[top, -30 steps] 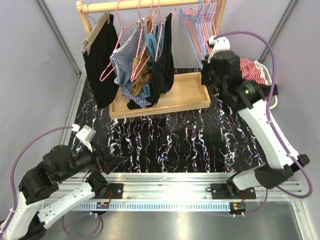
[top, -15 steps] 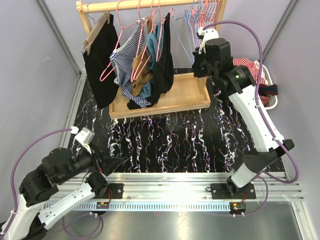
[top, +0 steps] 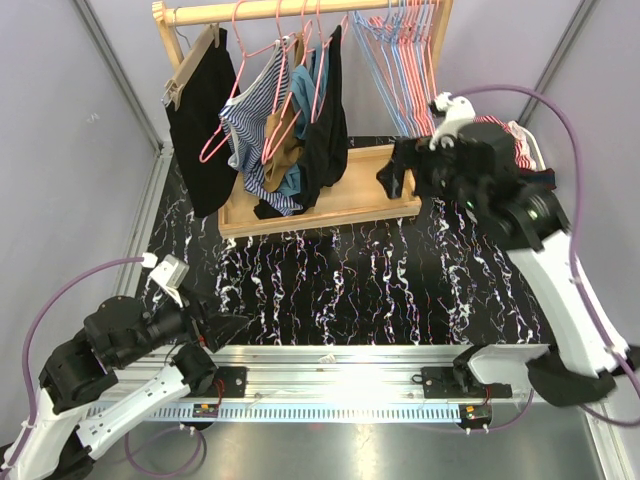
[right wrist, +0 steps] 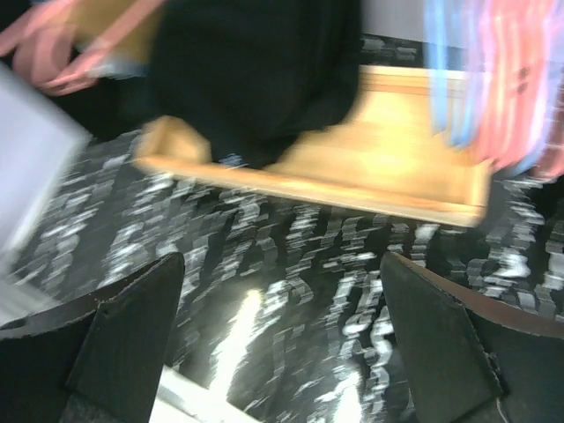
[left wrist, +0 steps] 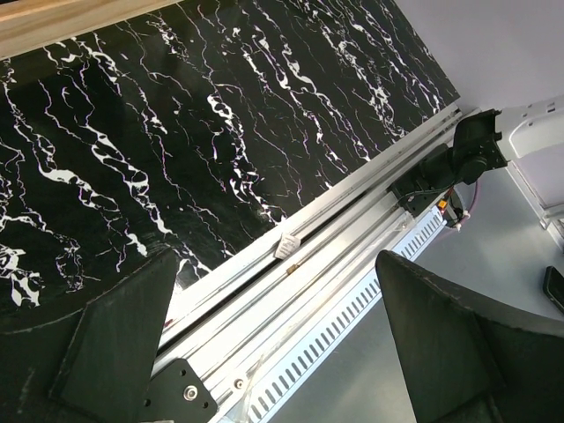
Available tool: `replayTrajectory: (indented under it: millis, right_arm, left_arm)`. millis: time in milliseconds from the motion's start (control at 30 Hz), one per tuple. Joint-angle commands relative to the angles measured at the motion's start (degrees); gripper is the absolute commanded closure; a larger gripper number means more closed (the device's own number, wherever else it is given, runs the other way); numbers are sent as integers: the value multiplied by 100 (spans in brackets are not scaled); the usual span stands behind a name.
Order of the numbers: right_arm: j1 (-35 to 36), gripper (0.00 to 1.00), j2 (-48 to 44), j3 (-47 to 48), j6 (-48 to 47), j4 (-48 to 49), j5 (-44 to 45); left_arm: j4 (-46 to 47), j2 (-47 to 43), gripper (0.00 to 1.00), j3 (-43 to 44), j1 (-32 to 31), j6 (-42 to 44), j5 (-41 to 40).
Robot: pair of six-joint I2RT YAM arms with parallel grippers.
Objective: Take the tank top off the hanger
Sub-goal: Hang the hanger back to the clothesline with the right arm, then grab a hanger with a tank top on it with the right arm
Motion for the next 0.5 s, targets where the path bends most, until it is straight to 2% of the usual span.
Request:
replayTrajectory:
  millis: [0,67,167,267,333,433,467]
  right_arm:
    - [353,0,-497,-390,419,108,-946]
    - [818,0,-481,-609,630,327,-1255]
    - [1601,0,44,-384,719,504,-1002]
    - [1734,0,782,153,798,600,-501]
    - [1743,0,1083,417,903,750,164]
    - [1743,1,1715,1119,912,900,798]
    - [1743,0,2100,1617,895,830,914]
  left_arm:
    - [414,33,1,-78,-13,-40,162]
    - [449,59,1,-95,-22,-31,162]
    - [502,68,1,-113,-22,-58,180]
    - [528,51,1,-122,-13,-93,215]
    - [502,-37,1,-139,-13,-137,198]
    - [414,-212,1,-131,-22,-198,189]
    - [371,-257,1,-122,-13,-242,180]
